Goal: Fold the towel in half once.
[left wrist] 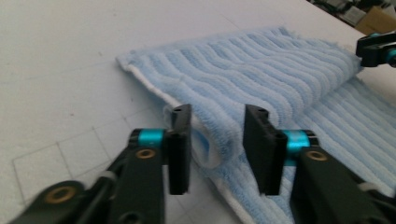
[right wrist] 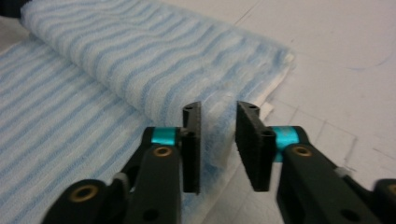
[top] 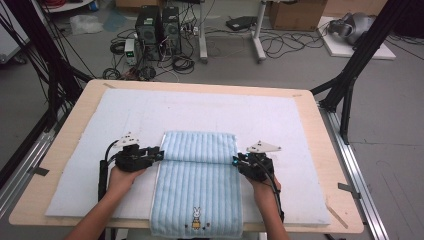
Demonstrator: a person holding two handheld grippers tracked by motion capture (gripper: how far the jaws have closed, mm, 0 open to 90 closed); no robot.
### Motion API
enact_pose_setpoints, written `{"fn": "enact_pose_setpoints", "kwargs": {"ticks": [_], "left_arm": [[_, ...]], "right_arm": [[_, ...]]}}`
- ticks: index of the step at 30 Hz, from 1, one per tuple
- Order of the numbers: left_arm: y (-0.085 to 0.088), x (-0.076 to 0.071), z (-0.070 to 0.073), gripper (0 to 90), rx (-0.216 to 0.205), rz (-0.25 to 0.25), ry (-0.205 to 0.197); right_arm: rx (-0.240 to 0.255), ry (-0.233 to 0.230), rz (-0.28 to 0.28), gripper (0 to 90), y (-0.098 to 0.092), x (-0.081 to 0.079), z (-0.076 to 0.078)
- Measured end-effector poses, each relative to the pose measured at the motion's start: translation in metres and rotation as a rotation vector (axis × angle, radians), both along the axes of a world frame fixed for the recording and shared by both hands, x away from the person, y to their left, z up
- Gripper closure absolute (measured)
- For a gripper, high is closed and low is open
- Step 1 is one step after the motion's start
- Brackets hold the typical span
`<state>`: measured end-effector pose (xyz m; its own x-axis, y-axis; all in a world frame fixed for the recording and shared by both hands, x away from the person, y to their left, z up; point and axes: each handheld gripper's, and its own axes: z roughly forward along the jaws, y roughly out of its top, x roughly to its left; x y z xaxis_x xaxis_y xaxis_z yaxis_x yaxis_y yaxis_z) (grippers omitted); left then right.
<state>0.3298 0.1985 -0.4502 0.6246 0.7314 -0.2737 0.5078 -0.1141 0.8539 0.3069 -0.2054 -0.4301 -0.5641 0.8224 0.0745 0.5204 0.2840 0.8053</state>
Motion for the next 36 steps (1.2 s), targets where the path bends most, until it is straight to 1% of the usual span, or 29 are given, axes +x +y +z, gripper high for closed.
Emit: {"fn": "enact_pose_setpoints", "kwargs": {"ticks": [1, 2, 4, 5, 7, 10, 11, 13, 15, 17, 18, 20, 22, 23, 24, 27, 29, 31, 33, 34, 36], "left_arm": [[0.001, 0.001, 0.000, 50.7, -0.001, 0.014, 0.005], [0.001, 0.001, 0.000, 45.9, -0.010, 0.028, -0.001], [0.004, 0.002, 0.000, 42.6, -0.020, 0.043, -0.018], [0.004, 0.003, 0.000, 41.7, -0.031, 0.055, -0.020], [0.005, 0.005, 0.000, 37.8, -0.029, 0.074, -0.013], [0.005, 0.008, 0.002, 32.2, -0.031, 0.107, -0.014], [0.005, 0.009, 0.003, 30.5, -0.025, 0.114, -0.015], [0.005, 0.013, 0.006, 26.0, -0.022, 0.120, -0.017], [0.005, 0.020, 0.010, 21.5, -0.018, 0.134, -0.011], [0.003, 0.025, 0.013, 21.1, -0.032, 0.138, -0.004], [0.001, 0.030, 0.015, 21.1, -0.033, 0.128, 0.004], [-0.004, 0.039, 0.018, 21.1, 0.000, 0.108, 0.007], [-0.009, 0.050, 0.019, 22.9, 0.012, 0.103, 0.024], [-0.011, 0.057, 0.018, 23.7, 0.011, 0.114, 0.027], [-0.012, 0.062, 0.018, 25.1, 0.017, 0.115, 0.029], [-0.017, 0.074, 0.017, 26.5, 0.048, 0.127, 0.025], [-0.022, 0.082, 0.015, 27.0, 0.082, 0.139, 0.032], [-0.026, 0.088, 0.013, 27.0, 0.114, 0.143, 0.047], [-0.030, 0.090, 0.009, 31.2, 0.137, 0.153, 0.040], [-0.032, 0.091, 0.006, 31.8, 0.151, 0.157, 0.044], [-0.034, 0.093, 0.000, 32.7, 0.178, 0.158, 0.064]], "right_arm": [[0.002, -0.009, -0.004, 60.3, -0.001, 0.000, 0.001], [0.008, -0.019, -0.021, 55.5, -0.003, -0.001, 0.003], [0.025, -0.035, -0.046, 48.0, -0.007, -0.001, 0.005], [0.032, -0.038, -0.055, 46.3, -0.009, -0.002, 0.005], [0.035, -0.035, -0.065, 45.4, -0.010, -0.001, 0.004], [0.012, -0.034, -0.055, 41.6, -0.009, 0.000, 0.003], [0.006, -0.031, -0.051, 40.5, -0.009, 0.000, 0.003], [-0.007, -0.036, -0.043, 37.3, -0.008, 0.000, 0.003], [0.001, -0.033, -0.042, 33.8, -0.008, 0.001, 0.002], [0.007, -0.031, -0.046, 32.9, -0.009, 0.002, 0.002], [0.011, -0.034, -0.045, 32.1, -0.010, 0.002, 0.002], [0.014, -0.036, -0.043, 30.9, -0.012, 0.003, 0.004], [0.022, -0.037, -0.044, 30.0, -0.013, 0.003, 0.004], [0.023, -0.040, -0.046, 28.9, -0.014, 0.003, 0.004], [0.031, -0.038, -0.053, 27.5, -0.015, 0.003, 0.005], [0.038, -0.045, -0.061, 24.2, -0.017, 0.003, 0.005], [0.042, -0.047, -0.066, 21.5, -0.017, 0.003, 0.006], [0.041, -0.049, -0.065, 20.8, -0.018, 0.004, 0.005], [0.038, -0.047, -0.067, 19.4, -0.017, 0.004, 0.005], [0.040, -0.044, -0.068, 19.4, -0.017, 0.004, 0.005], [0.041, -0.046, -0.068, 19.3, -0.017, 0.004, 0.005]]}}
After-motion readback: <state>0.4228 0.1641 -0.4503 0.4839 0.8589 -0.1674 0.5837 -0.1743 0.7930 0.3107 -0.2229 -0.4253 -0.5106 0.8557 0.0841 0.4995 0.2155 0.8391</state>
